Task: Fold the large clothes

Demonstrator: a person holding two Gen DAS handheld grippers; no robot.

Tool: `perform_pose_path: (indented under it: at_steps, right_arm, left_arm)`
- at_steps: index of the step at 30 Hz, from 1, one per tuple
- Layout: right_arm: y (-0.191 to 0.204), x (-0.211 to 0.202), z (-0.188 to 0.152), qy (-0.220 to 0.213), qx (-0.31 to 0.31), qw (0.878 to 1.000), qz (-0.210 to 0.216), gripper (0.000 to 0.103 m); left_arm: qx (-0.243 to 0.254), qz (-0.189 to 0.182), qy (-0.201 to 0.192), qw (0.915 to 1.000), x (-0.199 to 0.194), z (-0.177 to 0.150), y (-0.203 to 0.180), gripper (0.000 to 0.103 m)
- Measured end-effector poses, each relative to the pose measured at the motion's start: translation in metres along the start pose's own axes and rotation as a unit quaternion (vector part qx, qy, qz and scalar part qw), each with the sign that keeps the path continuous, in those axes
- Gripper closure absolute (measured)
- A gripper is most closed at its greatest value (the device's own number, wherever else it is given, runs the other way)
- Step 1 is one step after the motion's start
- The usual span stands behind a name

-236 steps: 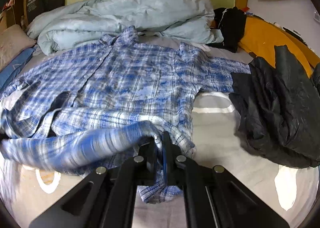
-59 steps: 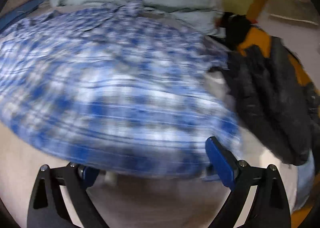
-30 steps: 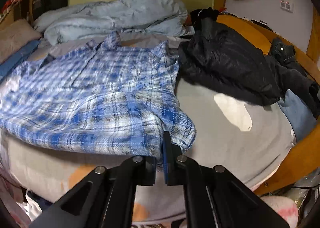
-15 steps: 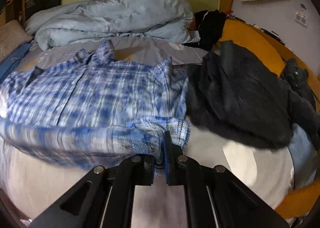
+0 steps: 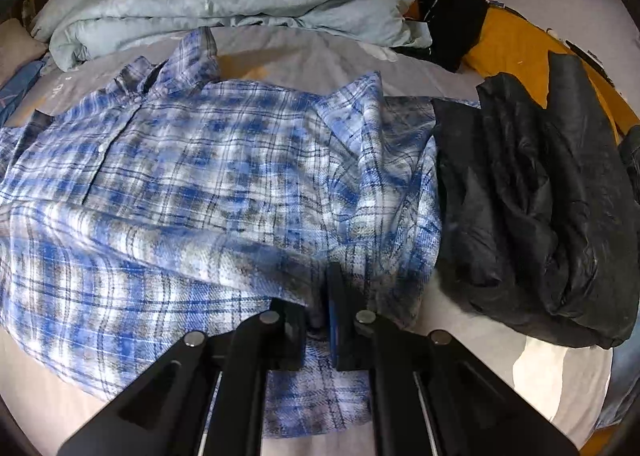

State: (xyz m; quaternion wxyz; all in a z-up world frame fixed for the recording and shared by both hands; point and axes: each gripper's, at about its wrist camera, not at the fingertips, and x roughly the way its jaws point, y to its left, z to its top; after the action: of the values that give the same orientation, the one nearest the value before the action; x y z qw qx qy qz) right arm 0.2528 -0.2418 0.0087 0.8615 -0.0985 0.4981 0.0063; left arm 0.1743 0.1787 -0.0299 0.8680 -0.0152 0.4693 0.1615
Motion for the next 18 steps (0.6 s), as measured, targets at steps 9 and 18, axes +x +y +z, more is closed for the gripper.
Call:
perform_pose_path:
  at_steps: [9,18]
  right_arm:
    - [-0.016,-0.005,-0.001,-0.02,0.032,0.999,0.024,0.068]
    - [-0.049,-0.058,-0.009,-0.111,0.11,0.983,0.093,0.0]
  left_arm:
    - [-0.009,-0.027,-0.011,0.9995,0.002,0.02,0.002,0.09]
    - [-0.038,-0.086,-0.082,0.9922,-0.06,0.003,0.024,0.003]
